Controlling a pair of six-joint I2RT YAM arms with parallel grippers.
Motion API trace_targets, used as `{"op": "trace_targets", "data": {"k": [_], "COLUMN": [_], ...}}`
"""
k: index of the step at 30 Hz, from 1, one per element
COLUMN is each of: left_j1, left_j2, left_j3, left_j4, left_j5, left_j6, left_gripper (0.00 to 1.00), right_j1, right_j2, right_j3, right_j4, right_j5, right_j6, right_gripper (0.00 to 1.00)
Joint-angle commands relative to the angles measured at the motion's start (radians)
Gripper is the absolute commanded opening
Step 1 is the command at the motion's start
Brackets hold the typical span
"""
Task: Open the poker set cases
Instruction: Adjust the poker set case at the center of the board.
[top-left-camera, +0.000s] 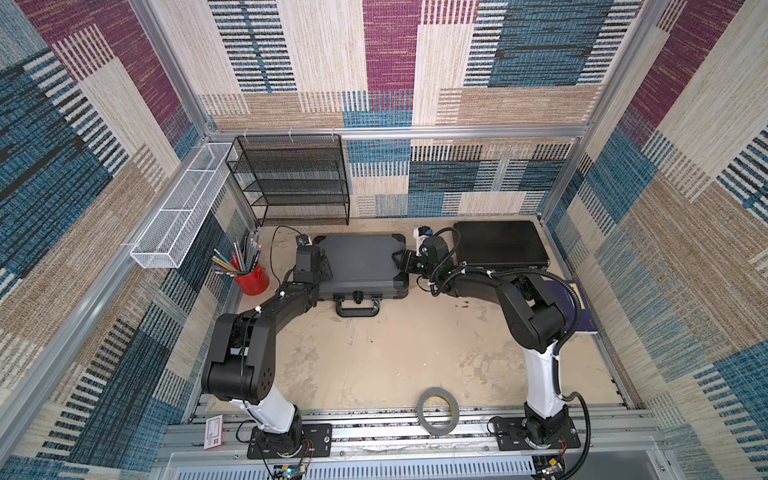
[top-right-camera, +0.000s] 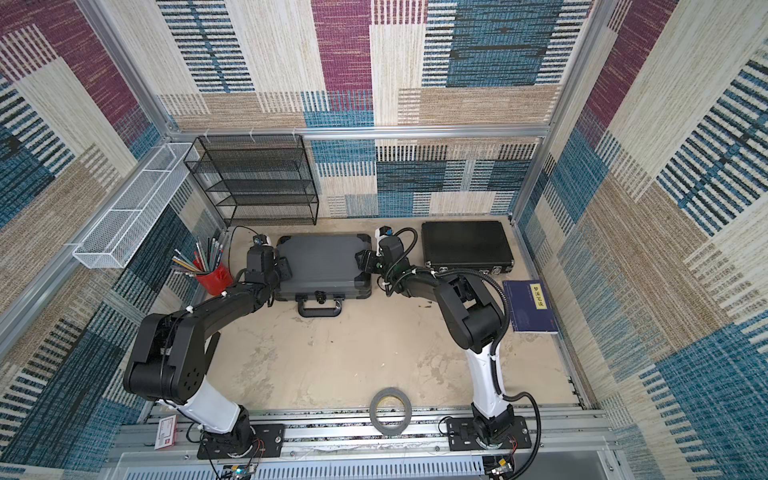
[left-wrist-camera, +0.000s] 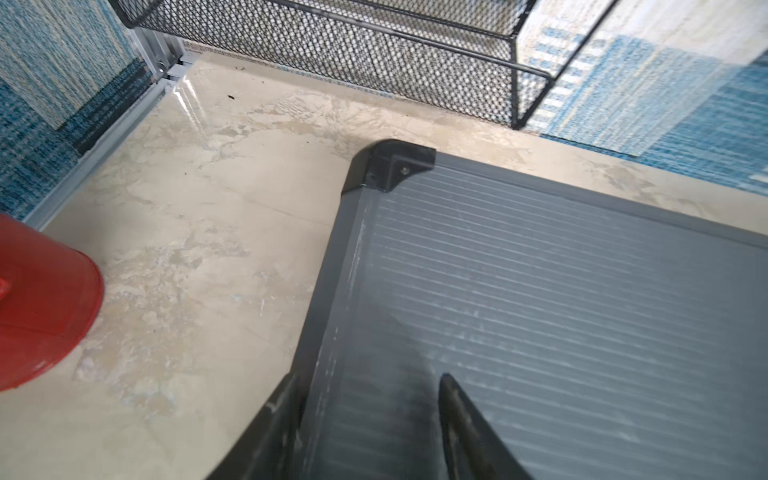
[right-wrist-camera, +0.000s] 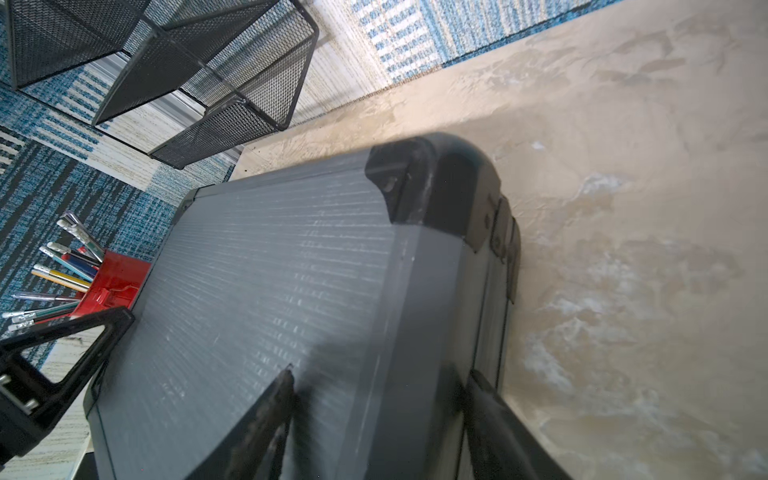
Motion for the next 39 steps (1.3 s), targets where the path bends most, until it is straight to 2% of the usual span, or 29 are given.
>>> {"op": "trace_targets", "data": {"k": [1, 11, 18, 29, 35, 39], "left_j1": [-0.060, -0.122, -0.113, -0.003, 0.001, 0.000], "left_j2": [-0.009, -0.121, -0.209, -0.080, -0.015, -0.011], "left_j3": [-0.061, -0.190, -0.172, -0.127, -0.108, -0.125], "left_j4": [-0.269, -0.233, -0.297, -0.238, -0.208, -0.196], "left_j5": [0.492, 0.518, 0.451, 0.447, 0.479, 0.512], "left_j6": [-0.131, -0.218, -0.187, -0.162, -0.160, -0.170], "left_gripper": [0.53, 0.53, 0.55, 0.67, 0.67, 0.63], "right_j1": [-0.002, -0.073, -0.094, -0.117, -0.117, -0.115], "right_j2": [0.000, -0.052, -0.082, -0.117, -0.110, -0.135], "right_j3": [-0.029, -0.078, -0.115, -0.141, -0.161, -0.206], "right_j4": [-0.140, -0.218, -0.244, -0.249, -0.238, -0.202], "right_j5": [-0.145, -0.157, -0.142, -0.144, -0.186, -0.239], "right_j6": [-0.057, -0.196, -0.243, -0.253, -0.236, -0.211], "right_gripper": [0.64, 0.64, 0.64, 0.69, 0.66, 0.63]}}
